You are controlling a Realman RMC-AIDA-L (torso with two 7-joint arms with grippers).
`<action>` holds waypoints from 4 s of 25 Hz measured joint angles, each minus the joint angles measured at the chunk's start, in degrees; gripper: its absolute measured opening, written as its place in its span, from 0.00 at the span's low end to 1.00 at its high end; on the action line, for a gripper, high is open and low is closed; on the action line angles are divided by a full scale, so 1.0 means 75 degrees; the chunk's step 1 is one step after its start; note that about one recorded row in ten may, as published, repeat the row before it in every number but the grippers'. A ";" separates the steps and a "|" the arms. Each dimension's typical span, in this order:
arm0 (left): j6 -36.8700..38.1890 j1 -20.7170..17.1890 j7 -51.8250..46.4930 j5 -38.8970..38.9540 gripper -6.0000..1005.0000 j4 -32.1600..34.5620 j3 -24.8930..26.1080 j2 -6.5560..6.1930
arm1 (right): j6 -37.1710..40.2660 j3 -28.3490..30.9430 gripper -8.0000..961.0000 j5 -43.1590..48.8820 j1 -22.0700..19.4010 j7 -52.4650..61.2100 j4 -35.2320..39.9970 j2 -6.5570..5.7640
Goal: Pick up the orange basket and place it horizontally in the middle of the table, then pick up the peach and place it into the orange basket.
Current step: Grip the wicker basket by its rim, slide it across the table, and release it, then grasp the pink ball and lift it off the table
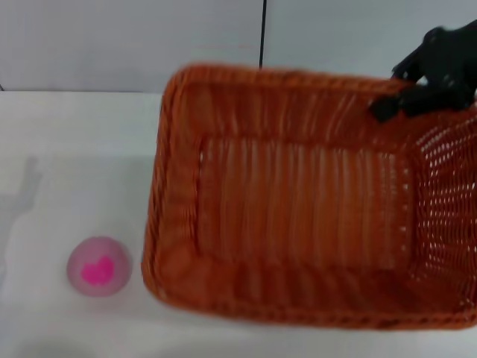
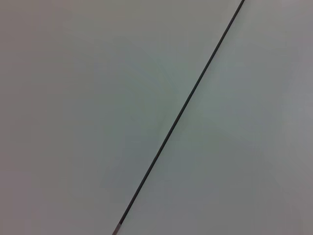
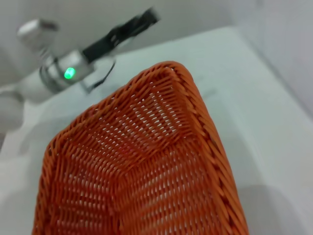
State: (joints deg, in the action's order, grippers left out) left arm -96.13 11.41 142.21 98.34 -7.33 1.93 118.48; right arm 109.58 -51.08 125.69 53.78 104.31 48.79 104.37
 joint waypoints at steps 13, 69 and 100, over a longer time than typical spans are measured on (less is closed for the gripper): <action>0.0022 -0.0016 0.0000 -0.0078 0.84 -0.0042 0.0000 0.0023 | -0.1030 -0.0719 0.17 0.0607 0.0368 -0.0508 -0.1014 0.0781; 0.0262 -0.0431 -0.3163 -0.2823 0.82 0.4203 -0.4176 -0.0600 | -0.2560 0.2476 0.43 -0.8907 -0.4802 -0.6394 -0.3819 0.1888; 0.0630 0.0076 -0.3683 -0.4885 0.71 0.4435 -0.4041 -0.0505 | -0.2547 0.2507 0.43 -0.8911 -0.4751 -0.6342 -0.4213 0.1882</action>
State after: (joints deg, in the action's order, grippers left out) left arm -91.40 11.98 114.58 61.71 25.93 -28.37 114.69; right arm 90.47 -32.27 58.86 18.15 56.75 17.20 118.49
